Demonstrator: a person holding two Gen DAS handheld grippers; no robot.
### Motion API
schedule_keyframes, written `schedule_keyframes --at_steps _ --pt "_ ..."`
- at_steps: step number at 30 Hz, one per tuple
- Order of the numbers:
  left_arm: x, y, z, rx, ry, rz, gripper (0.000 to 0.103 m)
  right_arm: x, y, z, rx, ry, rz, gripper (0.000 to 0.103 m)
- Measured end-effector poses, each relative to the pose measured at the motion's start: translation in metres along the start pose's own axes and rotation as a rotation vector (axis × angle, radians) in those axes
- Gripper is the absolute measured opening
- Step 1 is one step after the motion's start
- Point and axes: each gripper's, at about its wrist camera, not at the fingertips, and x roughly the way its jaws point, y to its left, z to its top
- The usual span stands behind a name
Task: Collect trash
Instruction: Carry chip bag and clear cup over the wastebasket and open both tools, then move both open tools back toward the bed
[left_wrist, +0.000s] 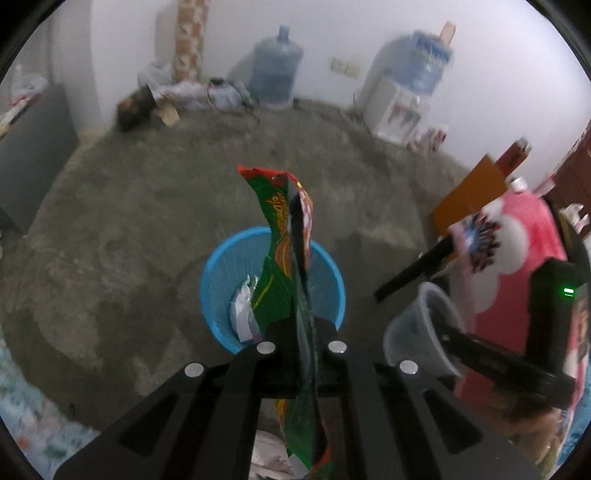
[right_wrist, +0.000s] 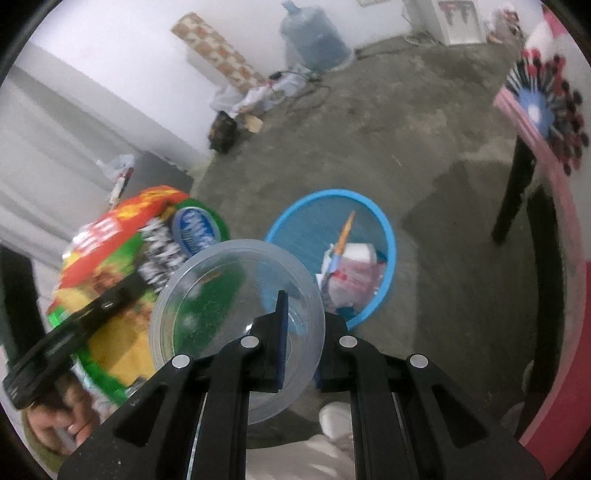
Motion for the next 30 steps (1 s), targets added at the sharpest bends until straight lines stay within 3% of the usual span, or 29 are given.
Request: schedule_keyframes --at_steps 4,5,6,7,12,19,27,29,30 --pt "0.056 0.008 0.010 0.020 0.054 -0.015 0.004 0.009 -0.014 0.003 0.035 0.017 -0.021 0.010" --pt "0.069 0.010 0.010 0.018 0.076 -0.013 0.014 0.011 -0.016 0.003 0.040 0.020 -0.025 0.010" --pt "0.086 0.015 0.011 0.010 0.108 0.014 0.032 0.014 -0.019 0.003 0.048 0.027 -0.033 0.010" --pt "0.098 0.021 0.012 -0.001 0.128 0.033 0.040 0.015 -0.020 0.002 0.052 0.032 -0.035 0.010" --pt "0.112 0.043 0.006 -0.111 0.144 0.082 0.051 0.022 -0.028 0.003 0.068 0.053 -0.046 0.010" --pt "0.068 0.051 0.019 -0.146 0.043 0.110 0.056 0.040 -0.016 0.008 0.060 0.088 -0.025 0.013" --pt "-0.039 0.050 0.010 -0.132 -0.087 0.161 0.065 0.087 0.045 0.050 -0.037 0.093 0.051 0.013" --pt "-0.068 0.048 -0.002 -0.133 -0.119 0.165 0.068 0.113 0.059 0.057 -0.082 0.122 0.011 0.018" --pt "-0.078 0.047 -0.008 -0.132 -0.130 0.168 0.070 0.123 0.062 0.058 -0.099 0.135 -0.005 0.033"
